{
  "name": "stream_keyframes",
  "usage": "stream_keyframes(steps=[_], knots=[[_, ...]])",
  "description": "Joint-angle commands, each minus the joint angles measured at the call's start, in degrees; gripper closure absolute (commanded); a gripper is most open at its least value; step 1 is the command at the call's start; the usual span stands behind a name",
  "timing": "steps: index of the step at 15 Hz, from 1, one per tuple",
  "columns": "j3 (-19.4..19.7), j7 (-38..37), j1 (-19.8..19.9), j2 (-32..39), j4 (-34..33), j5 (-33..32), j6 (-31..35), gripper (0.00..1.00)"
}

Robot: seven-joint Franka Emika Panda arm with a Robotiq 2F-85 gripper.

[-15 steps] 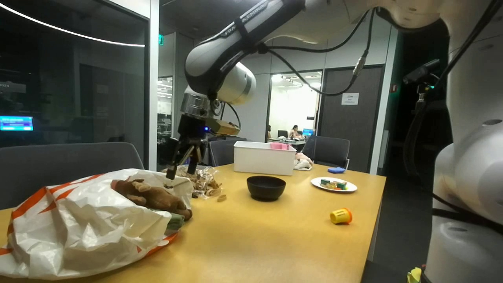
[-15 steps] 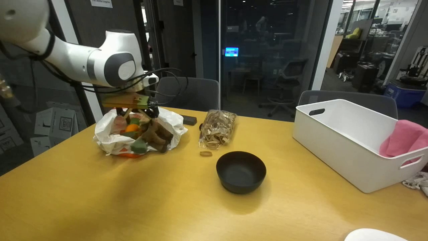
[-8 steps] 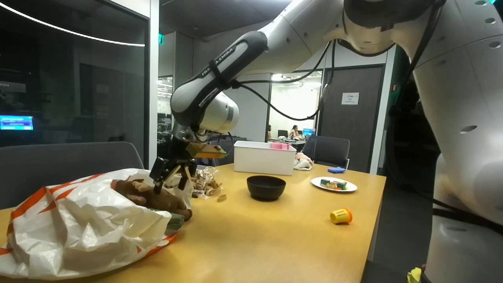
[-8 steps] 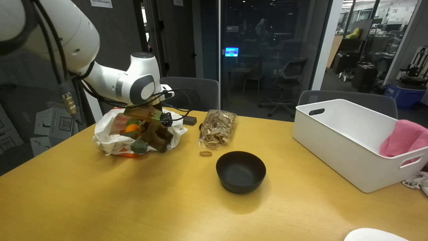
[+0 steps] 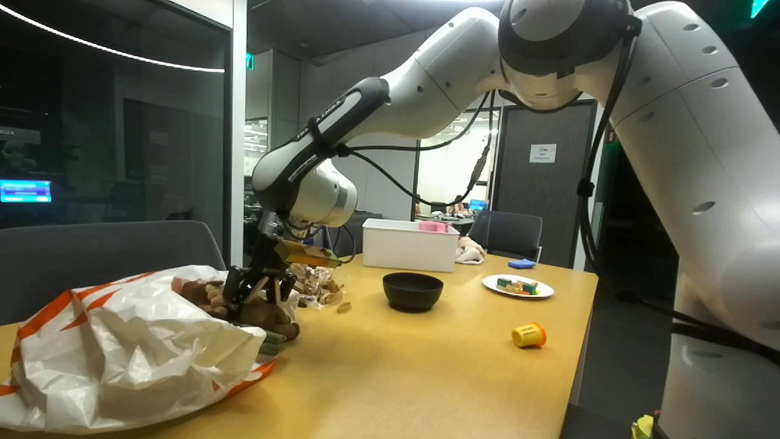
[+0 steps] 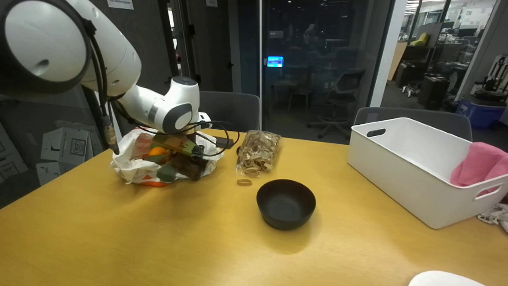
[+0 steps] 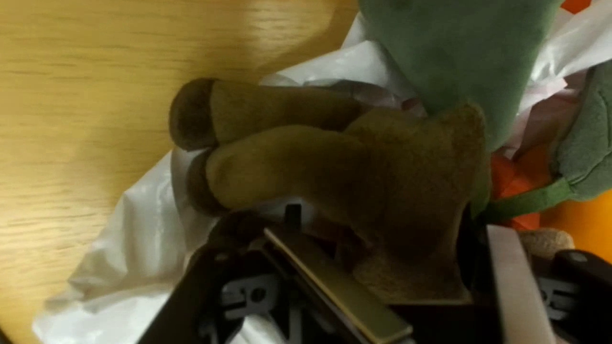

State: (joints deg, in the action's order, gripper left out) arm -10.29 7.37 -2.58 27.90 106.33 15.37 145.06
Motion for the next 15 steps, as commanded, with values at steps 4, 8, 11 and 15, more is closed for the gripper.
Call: stream_keyframes(steps=[4, 8, 11, 15], knots=[[-1.59, -0.14, 2.63, 0.18, -2.76, 5.6, -1.37, 0.79], [-2.64, -1.02, 3.93, -2.55, -2.85, 9.51, -8.37, 0.98], [-4.56, -0.22, 5.89, -7.33, -3.2, 14.93, -22.77, 0.99], [-5.19, -5.9, 9.12, -14.85, -3.07, 18.93, -42.2, 0.97]])
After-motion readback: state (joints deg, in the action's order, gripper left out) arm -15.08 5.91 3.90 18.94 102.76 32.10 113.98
